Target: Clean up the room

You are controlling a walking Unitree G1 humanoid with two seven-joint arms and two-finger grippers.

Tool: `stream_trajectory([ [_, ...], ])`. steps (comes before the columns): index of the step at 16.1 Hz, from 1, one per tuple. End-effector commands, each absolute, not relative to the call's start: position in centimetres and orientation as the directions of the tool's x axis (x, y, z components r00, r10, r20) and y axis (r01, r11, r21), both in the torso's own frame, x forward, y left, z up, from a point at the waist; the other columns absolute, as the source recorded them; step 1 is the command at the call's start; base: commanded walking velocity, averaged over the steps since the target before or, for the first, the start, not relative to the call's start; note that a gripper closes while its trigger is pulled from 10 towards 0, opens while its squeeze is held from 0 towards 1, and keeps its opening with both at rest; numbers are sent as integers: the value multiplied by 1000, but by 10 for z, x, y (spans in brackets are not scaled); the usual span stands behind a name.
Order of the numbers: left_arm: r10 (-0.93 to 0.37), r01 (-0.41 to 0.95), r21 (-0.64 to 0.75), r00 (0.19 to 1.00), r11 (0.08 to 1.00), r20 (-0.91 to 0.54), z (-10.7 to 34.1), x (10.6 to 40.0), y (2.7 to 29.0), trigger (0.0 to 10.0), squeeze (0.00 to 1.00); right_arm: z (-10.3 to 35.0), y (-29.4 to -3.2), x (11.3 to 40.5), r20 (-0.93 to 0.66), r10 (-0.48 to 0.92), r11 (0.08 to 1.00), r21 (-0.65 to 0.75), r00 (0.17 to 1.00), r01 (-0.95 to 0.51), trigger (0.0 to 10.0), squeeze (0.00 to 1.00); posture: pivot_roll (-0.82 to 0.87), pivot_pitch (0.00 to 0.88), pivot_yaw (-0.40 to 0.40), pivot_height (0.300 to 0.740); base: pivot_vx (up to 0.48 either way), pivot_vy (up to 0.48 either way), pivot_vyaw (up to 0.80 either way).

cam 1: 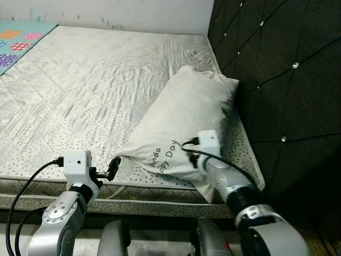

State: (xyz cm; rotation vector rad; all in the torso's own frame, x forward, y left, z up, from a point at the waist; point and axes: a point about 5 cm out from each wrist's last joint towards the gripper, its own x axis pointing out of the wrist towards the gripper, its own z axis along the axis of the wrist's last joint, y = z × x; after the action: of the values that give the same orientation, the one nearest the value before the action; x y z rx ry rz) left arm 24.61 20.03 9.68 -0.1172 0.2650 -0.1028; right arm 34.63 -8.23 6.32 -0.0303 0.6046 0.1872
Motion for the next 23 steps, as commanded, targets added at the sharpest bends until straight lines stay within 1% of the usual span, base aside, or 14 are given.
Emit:
stream_trajectory([
  [1,-130,99,-132,959,986,-253,99,243,200,10000,0,62,-77,345,-589,183,982,66,787,-180,10000,0,-40,62,-57,601,0,0,0],
  [3,-126,96,-128,958,987,-257,100,239,201,10000,0,60,-66,342,-590,209,977,96,780,-189,10000,0,-24,70,-58,601,0,0,0],
  [4,-122,92,-124,957,988,-262,99,236,202,10000,0,60,-60,341,-587,216,976,106,780,-190,0,0,-16,72,-59,601,0,0,0],
  [9,-124,92,-124,953,988,-275,98,230,201,10000,0,71,-50,347,-529,200,979,69,825,-193,0,0,-13,90,-51,601,0,0,0],
  [10,-130,98,-125,952,987,-277,98,230,199,10000,0,75,-52,350,-504,180,980,19,845,-197,0,0,-11,89,-50,601,0,0,0],
  [11,-135,105,-122,952,987,-276,100,231,198,10000,0,81,-57,356,-465,153,979,-51,872,-200,10000,0,-8,90,-49,601,0,0,0],
  [13,-131,102,-116,953,988,-273,101,232,201,10000,0,86,-68,361,-437,124,979,-92,891,-181,10000,0,-2,88,-51,601,0,0,0],
  [14,-125,97,-114,954,989,-271,102,232,203,10000,0,89,-79,364,-428,113,988,-48,897,-147,10000,1000,-2,87,-52,601,0,0,0],
  [17,-121,90,-123,955,988,-272,102,230,204,10000,0,84,-91,363,-447,98,990,-45,889,-132,10000,1000,-19,86,-53,601,0,0,0],
  [19,-137,102,-135,952,986,-275,100,231,198,10000,0,78,-93,359,-454,97,995,18,886,-100,10000,1000,-25,91,-49,601,0,0,0],
  [20,-143,109,-136,950,985,-276,100,232,197,10000,0,78,-91,358,-445,112,993,24,889,-113,10000,259,-27,94,-46,601,0,0,0],
  [21,-148,114,-138,949,984,-277,100,232,195,10000,0,74,-89,355,-453,134,990,25,881,-138,10000,0,-31,94,-47,601,0,0,0],
  [23,-147,112,-138,949,984,-278,99,233,197,10000,0,72,-86,352,-448,157,987,43,880,-155,10000,0,-35,97,-48,577,0,0,0],
])
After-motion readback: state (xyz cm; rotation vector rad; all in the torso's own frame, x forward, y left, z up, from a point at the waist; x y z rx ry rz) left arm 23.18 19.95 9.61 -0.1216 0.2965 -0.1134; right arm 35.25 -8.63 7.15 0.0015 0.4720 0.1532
